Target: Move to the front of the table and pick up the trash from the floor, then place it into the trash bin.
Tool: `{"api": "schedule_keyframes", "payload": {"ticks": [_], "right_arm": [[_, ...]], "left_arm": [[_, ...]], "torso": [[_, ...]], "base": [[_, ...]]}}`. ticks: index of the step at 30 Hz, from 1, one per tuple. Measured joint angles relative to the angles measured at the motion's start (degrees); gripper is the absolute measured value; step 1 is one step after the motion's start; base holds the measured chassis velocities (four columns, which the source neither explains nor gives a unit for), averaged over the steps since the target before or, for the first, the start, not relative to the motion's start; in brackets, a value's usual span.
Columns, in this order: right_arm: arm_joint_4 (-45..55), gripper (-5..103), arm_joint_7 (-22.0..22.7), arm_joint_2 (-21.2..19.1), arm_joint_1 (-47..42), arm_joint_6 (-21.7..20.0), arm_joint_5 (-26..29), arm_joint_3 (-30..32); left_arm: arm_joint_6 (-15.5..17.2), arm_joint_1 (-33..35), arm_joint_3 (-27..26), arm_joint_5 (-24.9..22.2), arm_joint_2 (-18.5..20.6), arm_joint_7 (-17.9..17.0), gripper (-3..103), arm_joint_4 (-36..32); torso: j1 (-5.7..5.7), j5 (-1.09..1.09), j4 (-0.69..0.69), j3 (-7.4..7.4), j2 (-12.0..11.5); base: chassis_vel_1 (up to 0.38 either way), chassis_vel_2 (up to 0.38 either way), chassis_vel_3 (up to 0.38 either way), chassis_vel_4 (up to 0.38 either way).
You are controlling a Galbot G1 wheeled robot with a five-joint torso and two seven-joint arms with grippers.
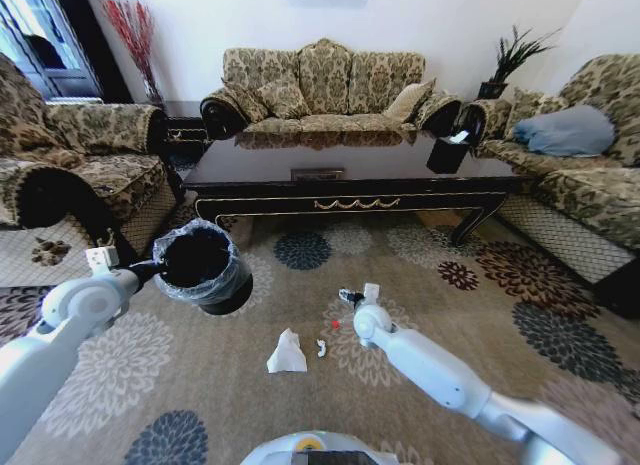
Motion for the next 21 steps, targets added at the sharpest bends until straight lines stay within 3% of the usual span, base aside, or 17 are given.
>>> {"api": "schedule_keyframes", "payload": {"ticks": [4, 9, 21], "right_arm": [[-5.1, 100, 0.04, 6.93, -0.98, -0.11, -1.55, 5.35], [-10.87, 100, -1.44, 12.51, -2.03, 0.2, -4.74, 12.8], [-21.6, 100, -5.8, 16.27, -1.73, 3.52, -7.83, 22.73]], "left_arm": [[0.01, 2.07, -1.61, -0.37, -0.75, -1.27, 3, -1.7], [0.07, 2.94, -2.06, -0.54, -0.93, -1.93, 3, -2.35], [0.17, 2.06, -1.43, -0.66, -1.63, -2.37, 3, -2.61]], "torso": [[0.0, -0.01, 0.02, 0.0, 0.0], [0.01, 0.0, 0.02, 0.0, 0.0], [0.01, 0.0, 0.01, 0.01, 0.0]], "base": [[0.0, 0.0, 0.0, 0.0], [0.0, 0.0, 0.0, 0.0], [0.0, 0.0, 0.0, 0.0]]}}
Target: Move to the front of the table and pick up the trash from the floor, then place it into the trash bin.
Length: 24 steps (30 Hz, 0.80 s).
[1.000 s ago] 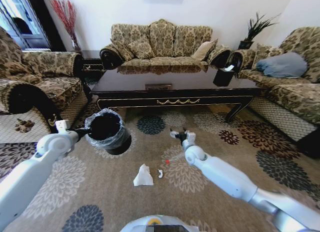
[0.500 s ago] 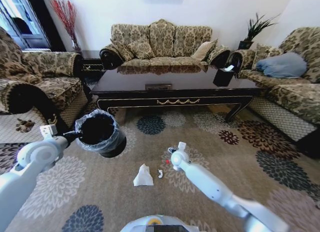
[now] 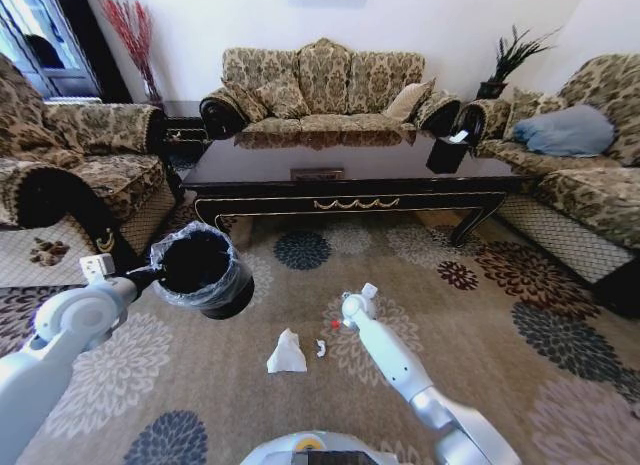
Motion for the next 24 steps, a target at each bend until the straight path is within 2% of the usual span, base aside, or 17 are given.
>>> {"api": "schedule_keyframes", "payload": {"ticks": [7, 14, 24], "right_arm": [[-7.25, 100, -6.08, 2.04, -0.51, 5.91, -4.49, 0.06], [-11.95, 100, -7.21, 3.63, 0.76, 7.09, -5.53, 0.76], [-18.95, 100, -11.42, 4.1, 2.59, 10.04, -8.07, 1.13]], "left_arm": [[0.0, 0.29, -1.23, -0.12, -0.27, -0.03, 3, -0.77], [0.05, 1.02, -2.33, -0.36, -0.48, -0.02, 3, -1.84], [0.12, 1.38, -3.1, -1.38, -0.48, 0.03, 3, -4.3]], "torso": [[0.0, 0.01, 0.01, 0.0, 0.0], [0.0, 0.01, 0.02, 0.0, 0.0], [0.0, 0.01, 0.0, 0.0, 0.0]], "base": [[0.0, 0.0, 0.0, 0.0], [0.0, 0.0, 0.0, 0.0], [0.0, 0.0, 0.0, 0.0]]}}
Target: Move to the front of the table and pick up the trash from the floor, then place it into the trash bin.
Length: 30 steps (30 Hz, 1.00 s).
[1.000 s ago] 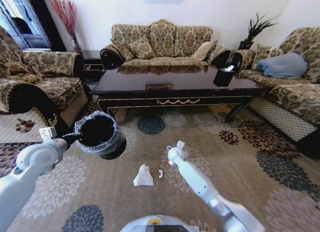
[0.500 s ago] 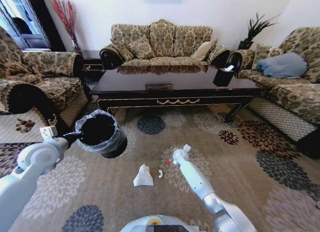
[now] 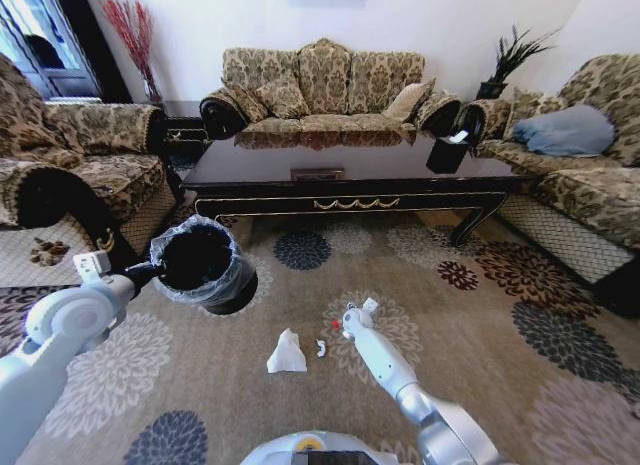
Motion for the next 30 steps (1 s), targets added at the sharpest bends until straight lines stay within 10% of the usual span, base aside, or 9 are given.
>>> {"api": "schedule_keyframes", "payload": {"ticks": [18, 30], "right_arm": [[-6.05, 101, -4.31, 0.88, 1.28, 2.44, -2.26, -0.13], [-1.85, 54, -2.47, -0.26, -0.7, 0.98, -2.08, -1.05]], "left_arm": [[0.02, -0.59, 1.28, 0.31, -0.26, 0.01, 3, 0.08], [0.02, 0.53, 0.24, 0.04, 0.4, 0.02, 3, -0.35]], "torso": [[0.0, 0.0, 0.01, 0.0, -0.01], [0.0, 0.0, 0.0, 0.0, -0.01]], "base": [[0.0, 0.0, 0.0, 0.0], [0.0, 0.0, 0.0, 0.0]]}}
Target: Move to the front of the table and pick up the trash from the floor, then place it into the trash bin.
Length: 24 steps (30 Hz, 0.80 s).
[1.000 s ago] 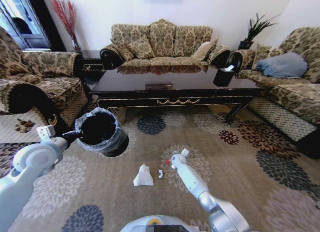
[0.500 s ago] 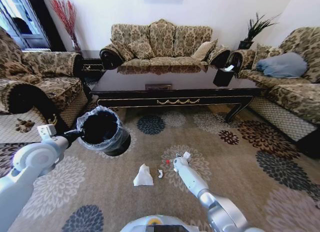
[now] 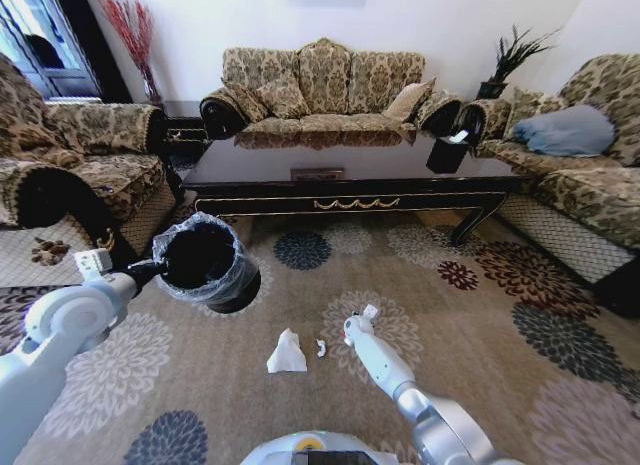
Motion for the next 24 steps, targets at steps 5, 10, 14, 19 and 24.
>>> {"api": "schedule_keyframes", "payload": {"ticks": [5, 10, 14, 19, 24], "right_arm": [[4.49, 38, 1.01, -1.51, -1.69, -0.33, 0.34, -0.99], [13.88, 26, 1.06, -5.78, -4.99, -0.27, 0.59, -4.81], [22.64, 24, 1.38, -9.55, -6.5, -0.21, 2.16, -7.24], [36.85, 24, 3.46, -17.65, -6.91, -0.54, 6.94, -9.5], [46.2, 24, 2.04, -25.7, -5.33, 3.09, 8.02, -11.61]], "left_arm": [[-0.01, 0.96, -0.54, 0.02, -0.05, -0.01, 3, -0.68], [-0.03, 1.9, -0.65, 0.04, -0.65, -0.09, 3, -1.6], [-0.03, 1.74, 0.33, 0.19, -1.17, -0.23, 3, -1.7], [0.1, 0.51, 2.39, 0.31, -1.62, -0.74, 3, -0.74], [0.46, -0.45, 4.02, -0.02, -1.78, -0.87, 3, 0.24]], "torso": [[0.0, 0.0, 0.0, 0.0, 0.0], [0.0, 0.01, 0.0, 0.0, 0.0], [0.0, 0.01, 0.0, 0.0, 0.0], [0.0, 0.0, 0.0, -0.01, 0.0], [0.0, 0.01, -0.01, 0.0, 0.0]], "base": [[0.0, 0.0, 0.0, 0.0], [0.0, 0.0, 0.0, 0.0], [0.0, 0.0, 0.0, 0.0], [0.0, 0.0, 0.0, 0.0], [0.0, 0.0, 0.0, 0.0]]}}
